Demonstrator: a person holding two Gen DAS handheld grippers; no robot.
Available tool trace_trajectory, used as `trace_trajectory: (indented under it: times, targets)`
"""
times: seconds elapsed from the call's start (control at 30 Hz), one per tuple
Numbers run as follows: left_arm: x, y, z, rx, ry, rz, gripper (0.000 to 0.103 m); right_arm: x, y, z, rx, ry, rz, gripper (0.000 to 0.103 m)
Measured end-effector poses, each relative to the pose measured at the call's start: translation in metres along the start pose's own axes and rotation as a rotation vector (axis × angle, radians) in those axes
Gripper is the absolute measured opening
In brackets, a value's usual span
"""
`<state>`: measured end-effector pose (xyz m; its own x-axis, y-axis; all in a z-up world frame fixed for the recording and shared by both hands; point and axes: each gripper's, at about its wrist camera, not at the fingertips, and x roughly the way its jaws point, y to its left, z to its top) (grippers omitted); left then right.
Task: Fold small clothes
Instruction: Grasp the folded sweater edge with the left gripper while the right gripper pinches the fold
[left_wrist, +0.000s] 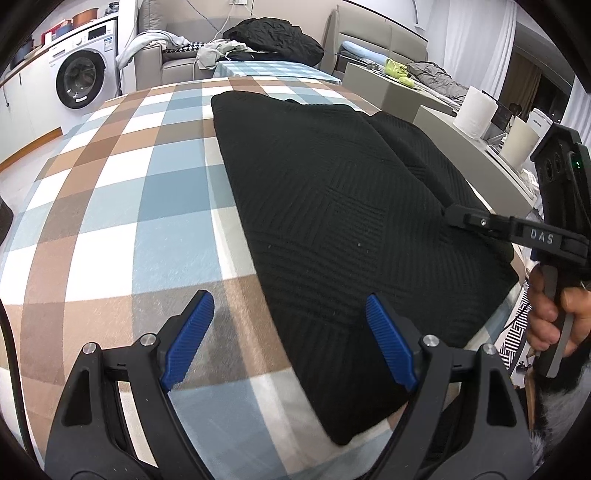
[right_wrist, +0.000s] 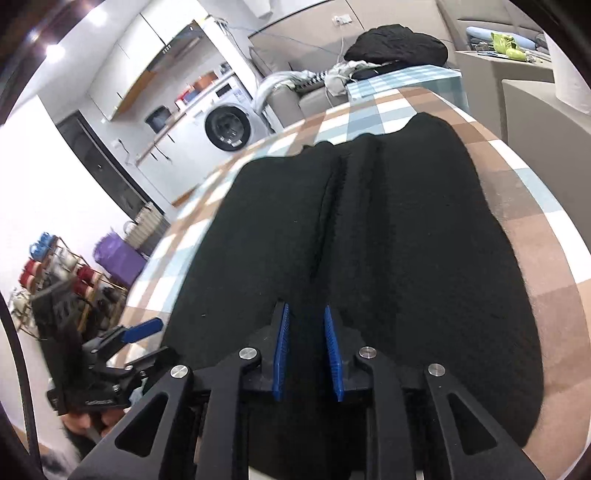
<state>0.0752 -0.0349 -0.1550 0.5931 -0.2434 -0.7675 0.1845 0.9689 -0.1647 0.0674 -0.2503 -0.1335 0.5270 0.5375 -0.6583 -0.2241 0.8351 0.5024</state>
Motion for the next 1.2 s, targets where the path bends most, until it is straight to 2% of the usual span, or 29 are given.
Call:
trace_trajectory:
  times: [0.2, 0.53, 0.63, 0.7, 0.83, 1.03, 1.1, 1.2]
  targets:
    - [0.012, 0.0, 0.012, -0.024, 0.018, -0.023, 0.083, 0.009, 0.015, -0.003, -0.063, 0.015, -0.046, 0.018]
    - [0.019, -0.007, 0.017, -0.01, 0.028, -0.027, 0.083, 0.014, 0.019, 0.001, -0.075, 0.019, -0.034, 0.02]
    - [0.022, -0.006, 0.017, -0.015, 0.033, -0.034, 0.083, 0.014, 0.018, 0.0, -0.082, 0.018, -0.031, 0.009]
    - [0.022, -0.005, 0.017, -0.016, 0.031, -0.036, 0.083, 0.007, 0.019, 0.0, -0.084, -0.006, -0.04, 0.009]
    - [0.023, -0.004, 0.018, -0.02, 0.028, -0.046, 0.083, 0.015, 0.015, -0.003, -0.082, 0.025, -0.056, 0.009]
    - [0.027, 0.004, 0.026, -0.067, 0.018, -0.082, 0.082, 0.0, 0.009, -0.001, -0.038, -0.002, -0.02, 0.027]
    - [0.029, 0.007, 0.03, -0.09, 0.017, -0.095, 0.08, -0.011, 0.004, 0.0, -0.044, -0.034, -0.049, 0.029]
    - [0.032, 0.013, 0.035, -0.126, 0.011, -0.105, 0.07, -0.029, -0.01, 0.003, -0.026, -0.086, -0.14, 0.036]
